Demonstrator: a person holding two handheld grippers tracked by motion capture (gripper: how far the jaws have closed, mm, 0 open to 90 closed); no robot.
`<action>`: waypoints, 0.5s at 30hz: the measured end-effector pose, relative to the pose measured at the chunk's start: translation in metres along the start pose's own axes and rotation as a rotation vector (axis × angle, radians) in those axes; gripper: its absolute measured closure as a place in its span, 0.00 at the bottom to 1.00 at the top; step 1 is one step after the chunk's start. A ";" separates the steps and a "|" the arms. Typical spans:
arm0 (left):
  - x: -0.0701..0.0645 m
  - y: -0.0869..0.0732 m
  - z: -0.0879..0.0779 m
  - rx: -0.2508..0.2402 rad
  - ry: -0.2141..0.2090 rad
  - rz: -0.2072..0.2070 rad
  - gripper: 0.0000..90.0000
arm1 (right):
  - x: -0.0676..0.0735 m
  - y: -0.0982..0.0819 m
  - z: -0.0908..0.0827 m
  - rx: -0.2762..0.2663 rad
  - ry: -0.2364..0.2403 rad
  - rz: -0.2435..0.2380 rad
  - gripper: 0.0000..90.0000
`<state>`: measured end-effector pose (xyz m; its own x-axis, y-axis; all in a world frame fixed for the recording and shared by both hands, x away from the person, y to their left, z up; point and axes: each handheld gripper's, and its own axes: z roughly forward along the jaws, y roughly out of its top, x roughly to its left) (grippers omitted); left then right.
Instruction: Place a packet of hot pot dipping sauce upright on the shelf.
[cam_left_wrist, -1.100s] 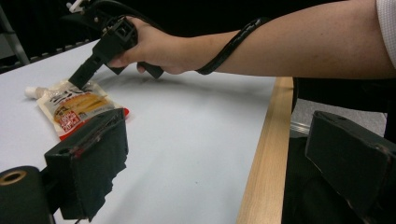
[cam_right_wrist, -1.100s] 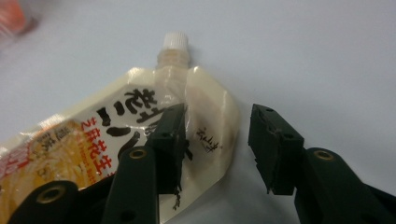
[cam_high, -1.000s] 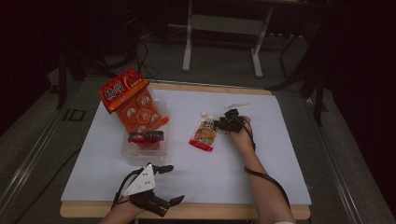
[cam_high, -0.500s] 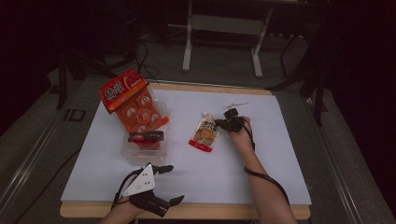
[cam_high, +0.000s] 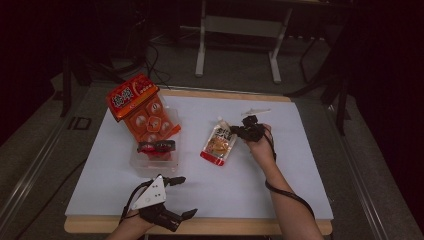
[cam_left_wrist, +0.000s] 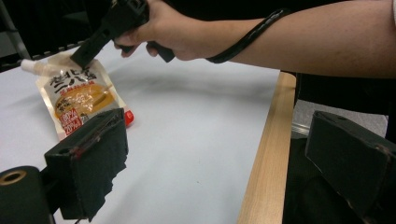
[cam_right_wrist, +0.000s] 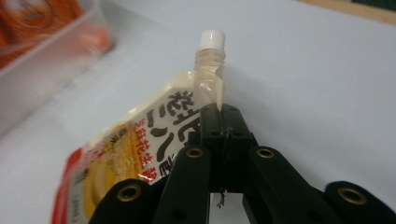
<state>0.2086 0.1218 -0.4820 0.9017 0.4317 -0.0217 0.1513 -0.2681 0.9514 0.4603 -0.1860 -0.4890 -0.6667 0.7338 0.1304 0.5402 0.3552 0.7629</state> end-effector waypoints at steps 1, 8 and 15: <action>0.000 0.000 0.000 0.000 0.000 0.000 0.07 | 0.000 0.000 0.000 0.000 0.000 0.000 1.00; 0.000 0.000 0.003 0.002 -0.008 -0.002 0.07 | 0.019 0.011 -0.027 -0.088 0.080 -0.028 1.00; 0.002 0.001 0.001 -0.031 -0.007 -0.001 0.07 | 0.050 0.020 -0.046 -0.138 0.167 -0.103 1.00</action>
<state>0.2105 0.1216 -0.4818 0.9043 0.4262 -0.0249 0.1400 -0.2409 0.9604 0.4144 -0.1689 -0.4379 -0.7966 0.5877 0.1419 0.3976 0.3325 0.8552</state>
